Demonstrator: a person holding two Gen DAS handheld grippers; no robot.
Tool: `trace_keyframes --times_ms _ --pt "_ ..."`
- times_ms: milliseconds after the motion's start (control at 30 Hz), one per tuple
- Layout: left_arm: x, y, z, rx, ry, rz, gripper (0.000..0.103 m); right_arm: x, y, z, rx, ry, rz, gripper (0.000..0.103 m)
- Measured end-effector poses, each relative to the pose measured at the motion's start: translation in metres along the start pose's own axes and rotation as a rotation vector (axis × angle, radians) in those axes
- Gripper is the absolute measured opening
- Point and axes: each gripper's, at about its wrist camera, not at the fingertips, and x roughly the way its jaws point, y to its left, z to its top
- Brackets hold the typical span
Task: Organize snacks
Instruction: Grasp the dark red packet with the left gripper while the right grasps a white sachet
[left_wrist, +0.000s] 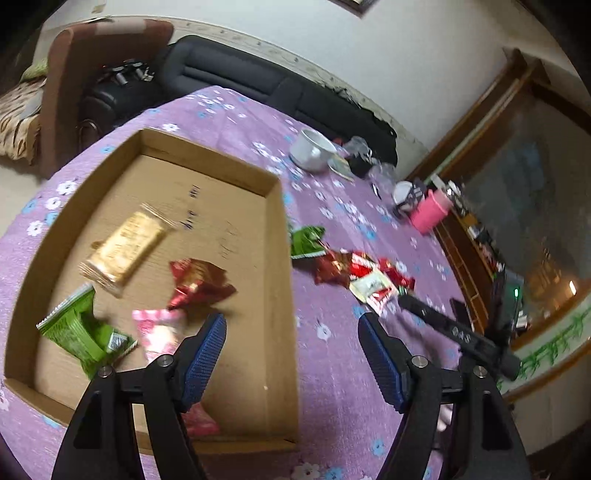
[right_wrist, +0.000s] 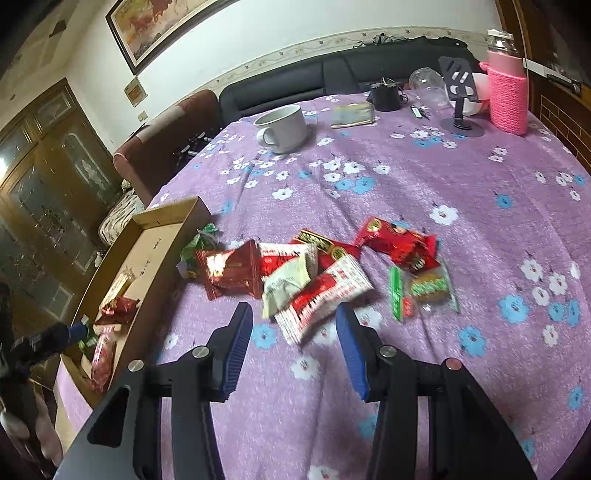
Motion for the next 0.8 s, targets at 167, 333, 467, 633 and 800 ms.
trace_keyframes --times_ms 167,333,467,633,800 --pt "0.01 -0.012 -0.004 0.029 0.02 0.007 0.079 0.031 0.012 0.014 -0.003 0.019 -0.038 0.046" --pt "0.02 -0.026 -0.007 0.072 0.039 0.011 0.079 0.056 0.028 0.021 -0.047 0.047 -0.103 0.046" --pt "0.027 -0.035 -0.008 0.101 0.055 0.007 0.079 0.063 0.028 0.017 -0.051 0.069 -0.095 0.024" --pt "0.036 -0.049 -0.009 0.167 0.069 0.013 0.079 0.045 0.017 0.006 -0.05 0.075 -0.023 0.021" --pt "0.053 -0.069 -0.003 0.262 0.084 0.039 0.079 0.021 -0.007 -0.009 -0.014 0.054 0.066 0.019"
